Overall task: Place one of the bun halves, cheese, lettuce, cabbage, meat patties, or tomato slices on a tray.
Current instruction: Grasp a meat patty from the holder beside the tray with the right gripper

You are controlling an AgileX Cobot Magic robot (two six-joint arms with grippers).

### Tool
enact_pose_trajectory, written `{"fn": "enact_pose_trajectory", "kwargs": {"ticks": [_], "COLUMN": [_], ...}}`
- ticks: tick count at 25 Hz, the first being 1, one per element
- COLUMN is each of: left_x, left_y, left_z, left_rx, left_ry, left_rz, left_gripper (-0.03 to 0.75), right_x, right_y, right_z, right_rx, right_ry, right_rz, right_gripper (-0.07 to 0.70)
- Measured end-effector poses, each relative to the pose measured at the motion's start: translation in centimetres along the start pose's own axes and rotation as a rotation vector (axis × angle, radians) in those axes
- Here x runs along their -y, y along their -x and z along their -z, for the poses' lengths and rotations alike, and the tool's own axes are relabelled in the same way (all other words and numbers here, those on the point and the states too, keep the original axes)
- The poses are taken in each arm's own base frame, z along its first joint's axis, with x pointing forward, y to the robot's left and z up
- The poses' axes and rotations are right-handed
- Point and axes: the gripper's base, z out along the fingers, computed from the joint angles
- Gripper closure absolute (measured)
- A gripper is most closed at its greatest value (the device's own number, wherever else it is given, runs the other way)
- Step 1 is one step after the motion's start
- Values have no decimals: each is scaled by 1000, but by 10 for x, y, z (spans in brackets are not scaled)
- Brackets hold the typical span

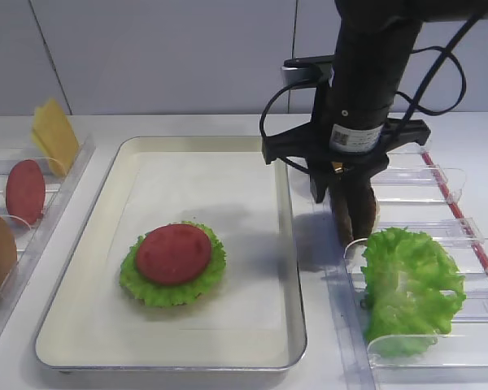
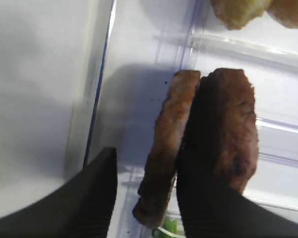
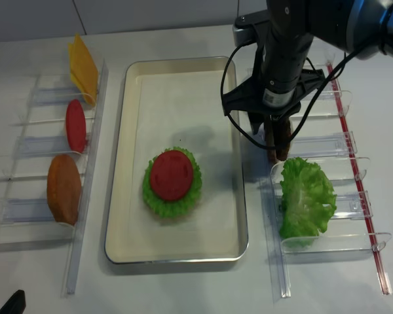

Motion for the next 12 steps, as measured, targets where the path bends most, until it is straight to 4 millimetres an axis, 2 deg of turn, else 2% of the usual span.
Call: {"fn": "enact_pose_trajectory", "kwargs": {"ticks": [6, 9, 12], "left_x": [0, 0, 0], "left_y": [0, 0, 0], "left_z": [0, 0, 0], "left_rx": [0, 0, 0], "left_ry": [0, 0, 0], "left_rz": [0, 0, 0], "left_gripper": [422, 422, 422], "right_x": [1, 3, 5], "right_y": [0, 0, 0], "right_z": [0, 0, 0], "right_rx": [4, 0, -4], "right_ry": [-13, -33, -53], "right_rz": [-5, -6, -16], "right_gripper": [386, 451, 468]}}
